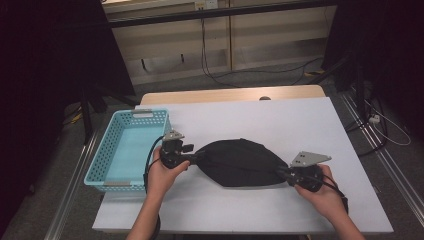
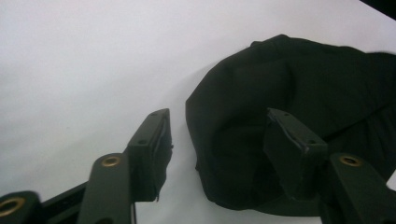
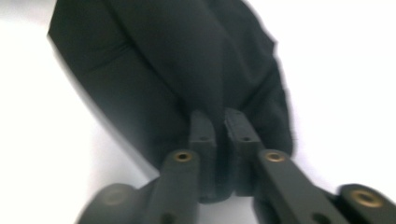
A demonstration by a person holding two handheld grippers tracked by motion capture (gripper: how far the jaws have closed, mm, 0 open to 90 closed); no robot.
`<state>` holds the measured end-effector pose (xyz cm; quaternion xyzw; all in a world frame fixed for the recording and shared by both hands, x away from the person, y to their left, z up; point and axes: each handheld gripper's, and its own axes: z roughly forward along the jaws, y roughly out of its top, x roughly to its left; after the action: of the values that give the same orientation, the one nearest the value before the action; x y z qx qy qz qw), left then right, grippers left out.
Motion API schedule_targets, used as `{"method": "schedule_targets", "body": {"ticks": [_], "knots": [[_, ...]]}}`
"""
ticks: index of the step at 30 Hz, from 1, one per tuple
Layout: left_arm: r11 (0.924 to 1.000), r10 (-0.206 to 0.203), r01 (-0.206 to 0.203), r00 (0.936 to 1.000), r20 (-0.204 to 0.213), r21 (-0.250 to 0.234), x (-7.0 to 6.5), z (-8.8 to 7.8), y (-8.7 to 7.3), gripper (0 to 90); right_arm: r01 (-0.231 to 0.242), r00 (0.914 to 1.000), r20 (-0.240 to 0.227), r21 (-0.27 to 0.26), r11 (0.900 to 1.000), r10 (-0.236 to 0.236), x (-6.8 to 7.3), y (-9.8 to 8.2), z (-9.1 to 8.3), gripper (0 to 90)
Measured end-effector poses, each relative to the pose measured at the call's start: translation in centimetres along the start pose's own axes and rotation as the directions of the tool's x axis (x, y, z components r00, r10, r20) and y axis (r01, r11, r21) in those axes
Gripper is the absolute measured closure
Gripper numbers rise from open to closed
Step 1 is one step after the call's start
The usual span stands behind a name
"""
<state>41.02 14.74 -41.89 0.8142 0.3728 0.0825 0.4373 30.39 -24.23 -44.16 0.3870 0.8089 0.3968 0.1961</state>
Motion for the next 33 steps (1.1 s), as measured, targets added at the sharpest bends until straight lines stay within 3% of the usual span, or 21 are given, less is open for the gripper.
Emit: {"method": "schedule_targets", "body": {"ticks": [7,12,17,20,25,29,33], "knots": [[0.9996,0.024,-0.024,0.9992,0.033,-0.014,-0.8,-0.7,0.0,31.9,-0.125,0.9917,0.021,-0.09,0.988,0.127,-2.4,-0.1,-1.5,85.5],[0.9984,0.056,-0.056,0.996,0.07,0.003,-1.7,-1.2,-0.3,31.2,-0.15,0.988,0.025,-0.091,0.984,0.153,-3.0,-0.3,-1.6,85.3],[0.9975,0.061,-0.064,0.9929,0.102,0.03,-2.2,-1.3,-1.0,31.6,-0.158,0.9866,0.028,-0.088,0.984,0.161,-3.2,-0.4,-1.5,84.8],[0.997,0.053,-0.059,0.9935,0.1,0.051,-2.3,-1.1,-1.4,34.8,-0.158,0.9865,0.029,-0.086,0.984,0.161,-3.2,-0.4,-1.4,84.6],[0.9939,0.051,-0.061,0.993,0.106,0.092,-2.1,-0.8,-1.8,53.5,-0.17,0.9845,0.028,-0.082,0.982,0.173,-3.3,-0.4,-1.3,84.6],[0.9937,0.018,-0.031,0.9922,0.124,0.107,-2.0,-0.6,-1.6,75.8,-0.191,0.9812,0.012,-0.096,0.977,0.193,-3.4,-0.4,-1.4,84.5],[0.9922,0.019,-0.032,0.994,0.108,0.12,-1.9,-0.6,-1.0,85.3,-0.205,0.9783,0.006,-0.11,0.973,0.207,-3.6,-0.4,-1.4,84.2]]}}
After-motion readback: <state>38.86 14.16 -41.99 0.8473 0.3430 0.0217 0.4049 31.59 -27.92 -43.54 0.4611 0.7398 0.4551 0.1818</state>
